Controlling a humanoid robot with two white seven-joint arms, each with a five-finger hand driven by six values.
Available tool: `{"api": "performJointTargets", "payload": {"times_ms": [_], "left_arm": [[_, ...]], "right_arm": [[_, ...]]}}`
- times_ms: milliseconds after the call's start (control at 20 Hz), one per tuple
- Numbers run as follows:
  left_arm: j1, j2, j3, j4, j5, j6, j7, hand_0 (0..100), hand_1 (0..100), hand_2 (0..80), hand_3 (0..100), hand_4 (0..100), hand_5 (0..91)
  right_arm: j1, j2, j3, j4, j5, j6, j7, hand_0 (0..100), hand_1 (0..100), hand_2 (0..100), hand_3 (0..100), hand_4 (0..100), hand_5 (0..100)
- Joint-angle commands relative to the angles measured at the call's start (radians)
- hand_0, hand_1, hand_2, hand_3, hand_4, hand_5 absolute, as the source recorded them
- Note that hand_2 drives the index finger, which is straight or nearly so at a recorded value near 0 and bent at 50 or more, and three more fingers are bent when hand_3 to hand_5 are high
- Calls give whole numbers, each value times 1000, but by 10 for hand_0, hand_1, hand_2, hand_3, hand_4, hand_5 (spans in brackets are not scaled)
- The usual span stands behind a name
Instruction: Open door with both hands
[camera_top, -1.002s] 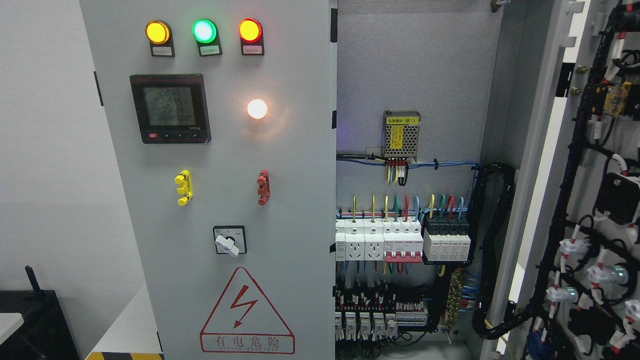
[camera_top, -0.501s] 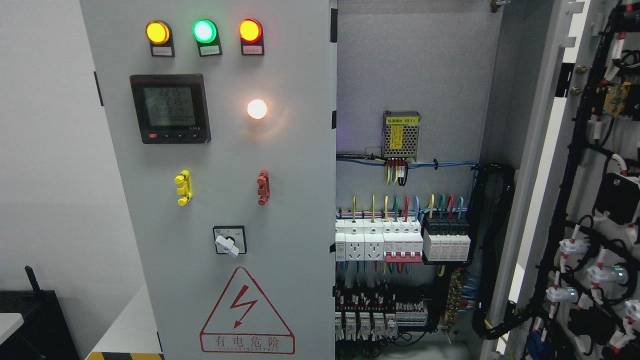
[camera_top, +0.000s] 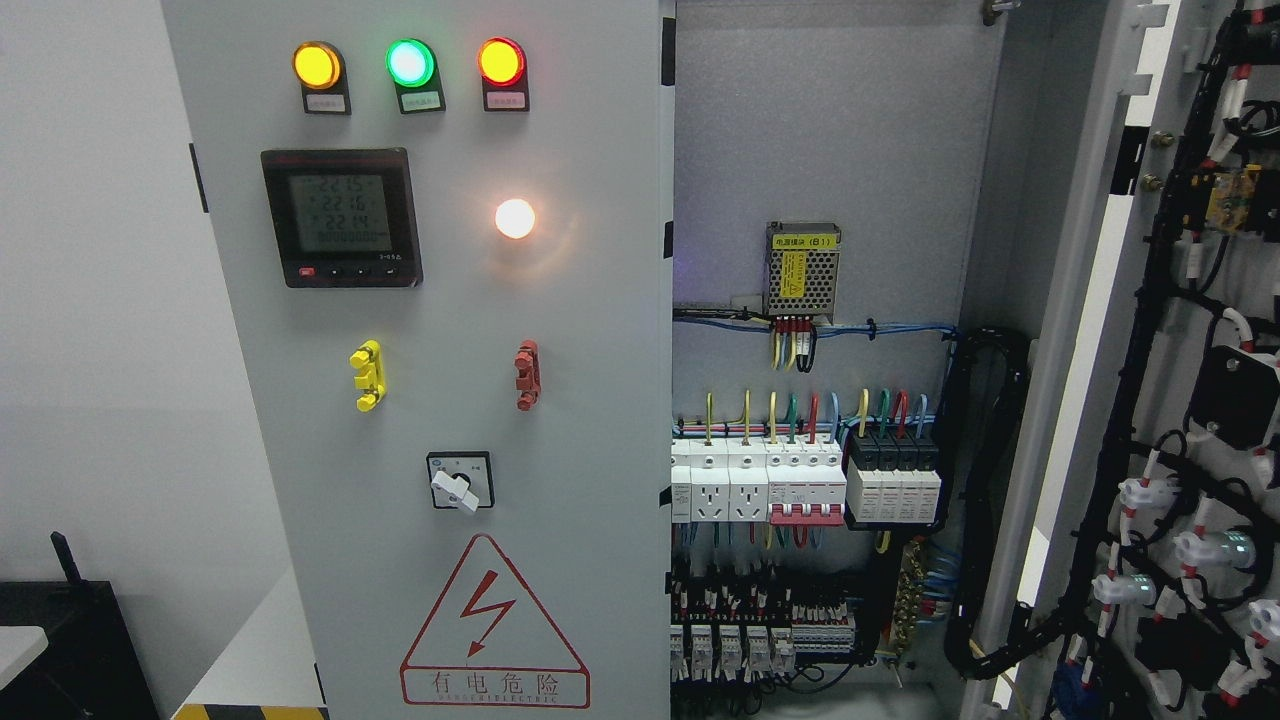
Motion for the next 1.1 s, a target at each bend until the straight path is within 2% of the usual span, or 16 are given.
{"api": "performJointTargets", "payload": {"times_ms": [0,150,250,351,501,751,901,1052], "left_arm": [[40,-279,147,366,-193,-177,4,0,0,0,0,0,0],[37,-322,143,538,-233,-302,4,0,0,0,0,0,0],[31,-338,127,629,-236,-343,4,0,0,0,0,0,0],[11,-373,106,715,-236,-344,4,0,0,0,0,0,0],[-46,-382,39,911,-236,-346,7,0,0,0,0,0,0],[-229,-396,-60,1323,-236,-335,8,0,0,0,0,0,0],[-280,-453,-64,1401,-239,-327,10,0,0,0,0,0,0],[-342,-485,-77,1433,-240,-250,12,0,0,0,0,0,0]], "right_arm": [[0,0,0,-1,-3,0,0,381,0,0,0,0,0],[0,0,0,-1,2,0,0,381,0,0,0,0,0],[0,0,-2,-1,0,0,0,381,0,0,0,0,0],[0,0,-2,-1,-2,0,0,382,0,0,0,0,0],[0,-3,-5,-30,2,0,0,382,0,0,0,0,0],[3,-12,-6,-100,2,0,-1,382,0,0,0,0,0],[5,-29,-6,-133,2,0,-1,382,0,0,0,0,0],[5,-37,-6,-147,2,0,-1,381,0,0,0,0,0]]}}
